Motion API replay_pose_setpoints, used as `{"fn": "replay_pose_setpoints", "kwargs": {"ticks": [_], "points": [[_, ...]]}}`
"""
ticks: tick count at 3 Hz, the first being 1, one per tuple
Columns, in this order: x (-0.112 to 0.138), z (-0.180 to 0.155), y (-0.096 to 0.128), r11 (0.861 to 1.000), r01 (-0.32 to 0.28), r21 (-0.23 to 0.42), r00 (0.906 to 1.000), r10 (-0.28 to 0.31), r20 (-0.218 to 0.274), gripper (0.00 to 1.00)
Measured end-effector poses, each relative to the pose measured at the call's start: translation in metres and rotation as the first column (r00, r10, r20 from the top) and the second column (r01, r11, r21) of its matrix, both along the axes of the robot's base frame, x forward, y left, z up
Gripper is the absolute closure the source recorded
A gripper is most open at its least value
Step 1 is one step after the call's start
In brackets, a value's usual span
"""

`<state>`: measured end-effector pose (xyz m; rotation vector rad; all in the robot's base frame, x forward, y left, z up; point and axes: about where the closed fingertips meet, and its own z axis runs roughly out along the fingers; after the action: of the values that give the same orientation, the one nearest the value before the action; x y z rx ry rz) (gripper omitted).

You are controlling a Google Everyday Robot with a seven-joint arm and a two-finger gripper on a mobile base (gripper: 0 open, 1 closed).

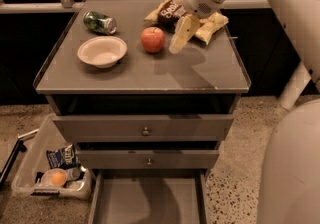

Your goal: Place apple into bottom drawer

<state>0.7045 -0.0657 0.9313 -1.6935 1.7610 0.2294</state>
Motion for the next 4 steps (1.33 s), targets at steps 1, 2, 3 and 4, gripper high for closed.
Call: {"fn": "replay_pose_setpoints", "kwargs": {"ticks": [1, 2, 3, 4], "points": [[0.014, -0.017, 0.019, 0.996, -0.026, 0.085, 0.9994, 0.028, -0.022, 0.00], [0.023, -0.033, 0.031, 0.978, -0.044, 0.205, 0.9954, 0.060, -0.074, 0.00], [0.026, -0.042, 0.039, 0.957, -0.043, 0.287, 0.9904, 0.078, -0.114, 0.00], [0.030, -0.047, 0.043, 0.944, -0.029, 0.329, 0.9874, 0.078, -0.137, 0.00]]}}
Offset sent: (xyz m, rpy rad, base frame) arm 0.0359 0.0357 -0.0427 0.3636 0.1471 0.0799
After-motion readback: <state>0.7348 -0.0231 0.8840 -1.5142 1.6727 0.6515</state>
